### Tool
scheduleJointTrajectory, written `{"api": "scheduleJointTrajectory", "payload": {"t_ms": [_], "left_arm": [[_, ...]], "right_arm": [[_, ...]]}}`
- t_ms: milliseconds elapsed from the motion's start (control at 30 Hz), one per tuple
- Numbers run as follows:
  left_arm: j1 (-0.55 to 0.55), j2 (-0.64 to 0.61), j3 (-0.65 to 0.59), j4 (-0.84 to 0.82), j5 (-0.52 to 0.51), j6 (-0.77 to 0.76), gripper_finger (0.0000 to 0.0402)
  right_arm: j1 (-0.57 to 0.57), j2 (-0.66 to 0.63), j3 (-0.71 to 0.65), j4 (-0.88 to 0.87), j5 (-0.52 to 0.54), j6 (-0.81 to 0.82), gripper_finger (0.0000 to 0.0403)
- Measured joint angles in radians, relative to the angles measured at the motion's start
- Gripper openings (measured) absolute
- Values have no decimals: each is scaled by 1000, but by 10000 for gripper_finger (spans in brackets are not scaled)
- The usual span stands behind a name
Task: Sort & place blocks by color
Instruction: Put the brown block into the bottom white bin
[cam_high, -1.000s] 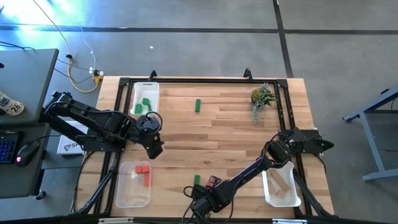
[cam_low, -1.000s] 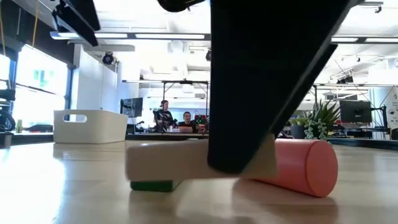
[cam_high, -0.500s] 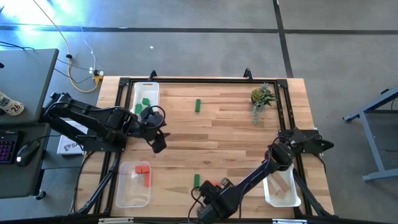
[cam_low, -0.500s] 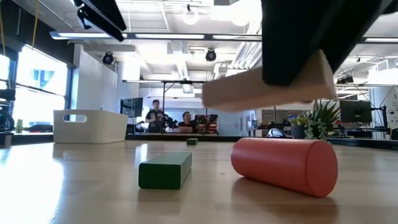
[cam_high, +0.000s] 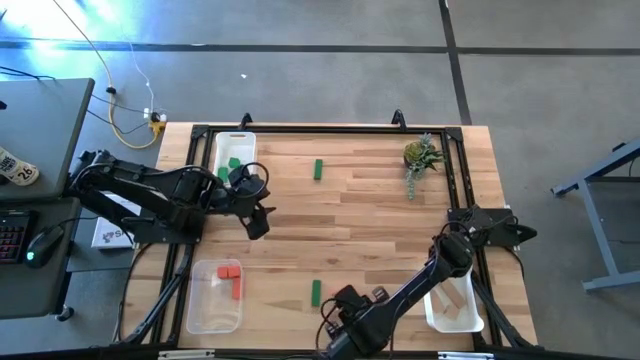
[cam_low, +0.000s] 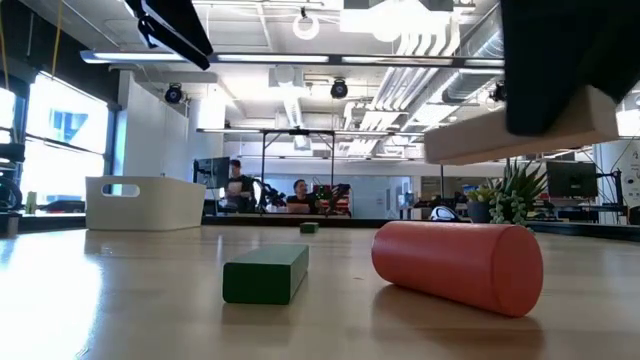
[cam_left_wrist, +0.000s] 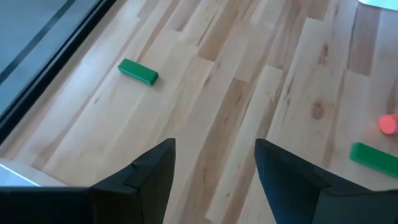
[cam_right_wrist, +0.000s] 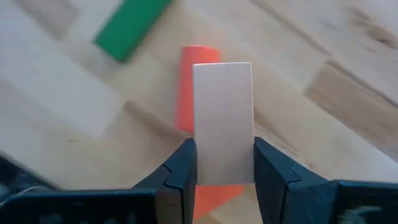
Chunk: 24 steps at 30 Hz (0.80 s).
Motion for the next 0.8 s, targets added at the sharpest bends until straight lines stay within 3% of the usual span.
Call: {"api": "scheduleJointTrajectory", "payload": {"t_ms": [200, 800], "left_arm": [[35, 0, 0, 8, 0, 46, 207], [105, 0, 0, 31, 3, 118, 207]], "right_arm": [[28, 0, 0, -138, -16, 117, 94], [133, -2, -1, -135, -100, 315, 94]]}}
